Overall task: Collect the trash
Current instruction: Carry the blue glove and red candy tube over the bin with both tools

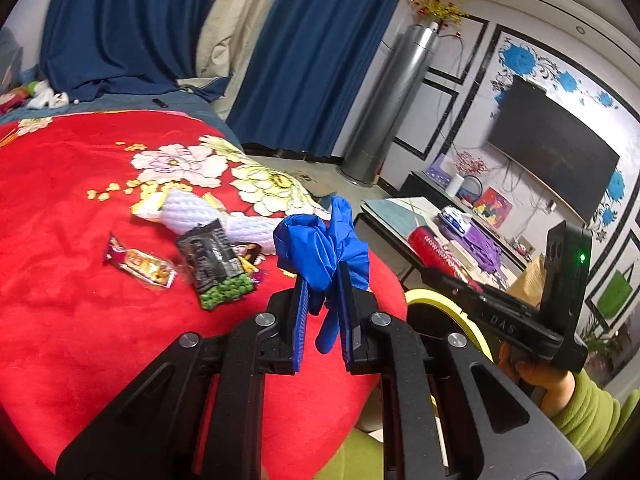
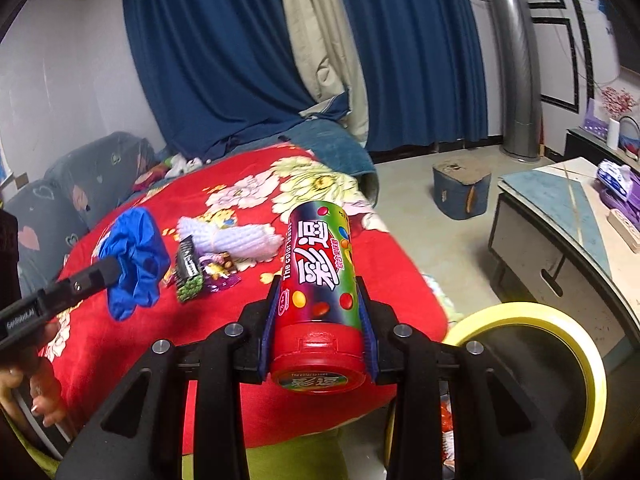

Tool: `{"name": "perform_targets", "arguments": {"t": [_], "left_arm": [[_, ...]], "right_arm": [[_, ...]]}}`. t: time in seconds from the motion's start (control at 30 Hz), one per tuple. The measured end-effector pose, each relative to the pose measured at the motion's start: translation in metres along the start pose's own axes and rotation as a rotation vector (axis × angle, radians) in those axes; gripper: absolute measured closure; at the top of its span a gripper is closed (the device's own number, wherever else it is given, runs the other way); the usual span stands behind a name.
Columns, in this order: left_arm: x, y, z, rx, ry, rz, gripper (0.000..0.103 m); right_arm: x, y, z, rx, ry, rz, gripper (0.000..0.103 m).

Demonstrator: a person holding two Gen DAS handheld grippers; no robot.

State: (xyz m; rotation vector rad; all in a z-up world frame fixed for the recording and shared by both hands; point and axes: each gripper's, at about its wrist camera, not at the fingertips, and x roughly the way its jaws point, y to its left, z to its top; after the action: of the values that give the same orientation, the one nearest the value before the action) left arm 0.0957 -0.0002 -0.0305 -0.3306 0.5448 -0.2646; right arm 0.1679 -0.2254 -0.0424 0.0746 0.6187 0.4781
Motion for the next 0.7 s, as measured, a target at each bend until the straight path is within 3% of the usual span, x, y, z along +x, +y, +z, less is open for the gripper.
{"name": "perform_targets", "arguments": {"t": [0.7], "left_arm": [[0.026,-0.064,-0.014,0.180,0.049,-0.083,0.094]], "right_arm": [[-0.046,-0.065,-0.011,0.104,-0.087,-0.126,0.071]]}}
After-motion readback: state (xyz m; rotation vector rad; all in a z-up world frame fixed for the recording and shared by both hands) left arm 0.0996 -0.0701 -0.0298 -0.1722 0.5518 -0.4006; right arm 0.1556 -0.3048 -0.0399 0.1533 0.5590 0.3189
